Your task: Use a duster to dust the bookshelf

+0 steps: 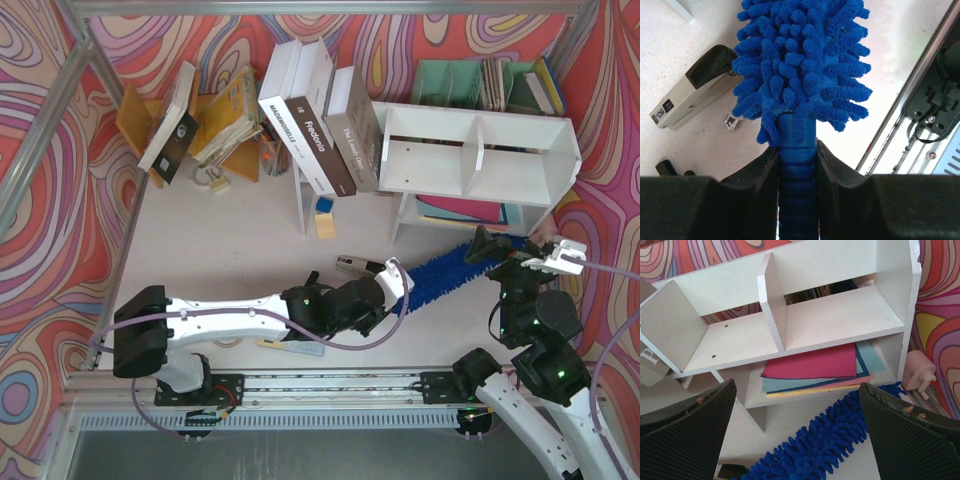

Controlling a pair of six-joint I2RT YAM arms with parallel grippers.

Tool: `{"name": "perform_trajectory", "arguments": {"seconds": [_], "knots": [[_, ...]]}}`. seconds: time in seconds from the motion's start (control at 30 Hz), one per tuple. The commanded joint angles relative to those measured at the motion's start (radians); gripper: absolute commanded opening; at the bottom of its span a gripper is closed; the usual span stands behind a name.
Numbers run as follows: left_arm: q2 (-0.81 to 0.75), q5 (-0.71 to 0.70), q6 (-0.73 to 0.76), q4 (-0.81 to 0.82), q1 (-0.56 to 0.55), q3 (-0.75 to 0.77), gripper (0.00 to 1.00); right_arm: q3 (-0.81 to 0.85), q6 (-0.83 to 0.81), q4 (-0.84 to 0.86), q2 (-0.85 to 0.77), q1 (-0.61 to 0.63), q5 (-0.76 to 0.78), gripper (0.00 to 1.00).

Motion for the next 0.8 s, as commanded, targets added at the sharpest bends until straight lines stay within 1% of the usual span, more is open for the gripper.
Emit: {"name": "perform_trajectory", "arguments": {"seconds": [0.0,0.17,0.3,0.6,0.77], "knots": [[-0.009,0.022,0.012,0.057,0.027,-0.015,0.00,-0.004,-0.016,0.027,0.014,0.003,0.013,0.99],[-0.034,0.005,0.015,0.034,0.041,-0.042,0.00,-0.004,-0.016,0.024,0.018,0.003,0.013,0.99],[-0.090,-0.016,0.016,-0.035,0.051,-0.074,0.00,-0.005,-0.019,0.027,0.021,0.003,0.014,0.99],[-0.306,-0.128,-0.044,-0.228,0.054,-0.188,0.00,-0.003,-0.019,0.028,0.025,0.002,0.013,0.99],[-0.404,-0.227,-0.107,-0.303,0.054,-0.238,0.00,-0.004,-0.018,0.025,0.027,0.003,0.014,0.99]]}}
